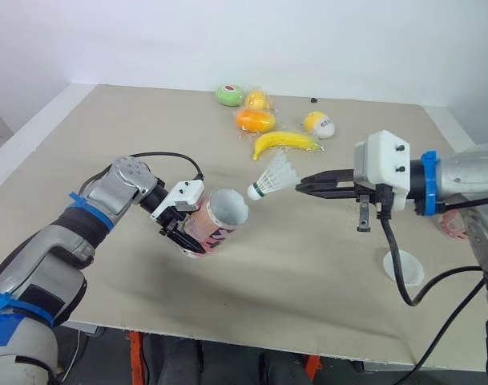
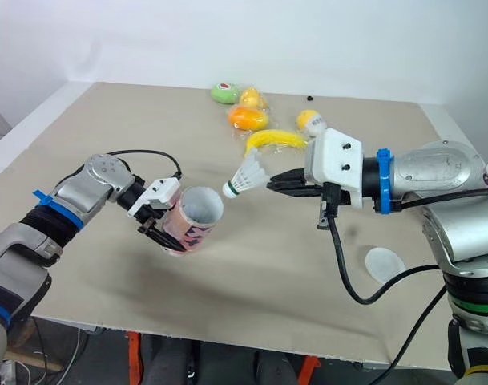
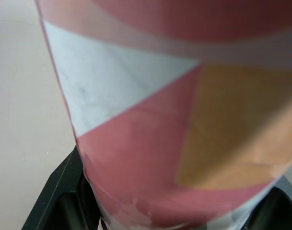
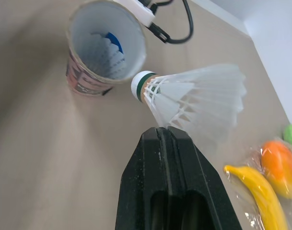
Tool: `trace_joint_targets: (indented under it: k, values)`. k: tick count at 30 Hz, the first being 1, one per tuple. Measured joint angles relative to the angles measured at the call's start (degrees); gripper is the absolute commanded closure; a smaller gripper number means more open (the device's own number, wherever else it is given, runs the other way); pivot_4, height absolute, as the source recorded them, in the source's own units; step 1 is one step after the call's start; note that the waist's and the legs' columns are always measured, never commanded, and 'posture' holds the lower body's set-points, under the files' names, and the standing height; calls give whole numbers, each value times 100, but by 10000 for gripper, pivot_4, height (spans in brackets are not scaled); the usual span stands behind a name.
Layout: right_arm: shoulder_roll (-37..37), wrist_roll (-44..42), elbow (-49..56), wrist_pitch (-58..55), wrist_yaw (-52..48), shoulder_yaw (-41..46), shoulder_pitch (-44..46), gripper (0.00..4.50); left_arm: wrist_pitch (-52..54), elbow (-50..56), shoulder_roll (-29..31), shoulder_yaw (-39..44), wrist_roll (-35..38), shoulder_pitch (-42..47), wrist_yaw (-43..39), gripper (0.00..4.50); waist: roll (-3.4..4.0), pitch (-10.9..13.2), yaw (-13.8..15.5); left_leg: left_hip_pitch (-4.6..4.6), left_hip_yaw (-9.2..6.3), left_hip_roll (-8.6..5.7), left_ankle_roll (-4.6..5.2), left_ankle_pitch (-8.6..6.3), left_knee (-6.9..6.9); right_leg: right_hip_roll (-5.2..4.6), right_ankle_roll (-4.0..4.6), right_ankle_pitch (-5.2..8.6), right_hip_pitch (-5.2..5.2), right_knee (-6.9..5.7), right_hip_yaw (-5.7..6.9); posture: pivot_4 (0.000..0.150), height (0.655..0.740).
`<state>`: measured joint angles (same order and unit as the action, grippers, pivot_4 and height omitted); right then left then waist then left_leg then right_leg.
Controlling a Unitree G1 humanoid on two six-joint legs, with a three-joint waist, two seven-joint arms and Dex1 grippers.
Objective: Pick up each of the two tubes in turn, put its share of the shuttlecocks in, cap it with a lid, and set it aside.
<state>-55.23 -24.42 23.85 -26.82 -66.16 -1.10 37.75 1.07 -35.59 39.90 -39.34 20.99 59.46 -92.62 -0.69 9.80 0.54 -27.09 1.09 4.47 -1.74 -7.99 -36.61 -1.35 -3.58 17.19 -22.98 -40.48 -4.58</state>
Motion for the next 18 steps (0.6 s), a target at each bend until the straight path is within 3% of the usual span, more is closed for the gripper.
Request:
trace_joint_targets:
  k: [18]
  values:
    - [580, -79, 362, -165, -100, -814, 592, 44307, 16, 29, 31, 60, -39, -37, 0, 15636, 1, 0, -11, 0, 5, 9, 1, 3, 0, 4, 9, -6, -8, -1, 1, 1500, 6917]
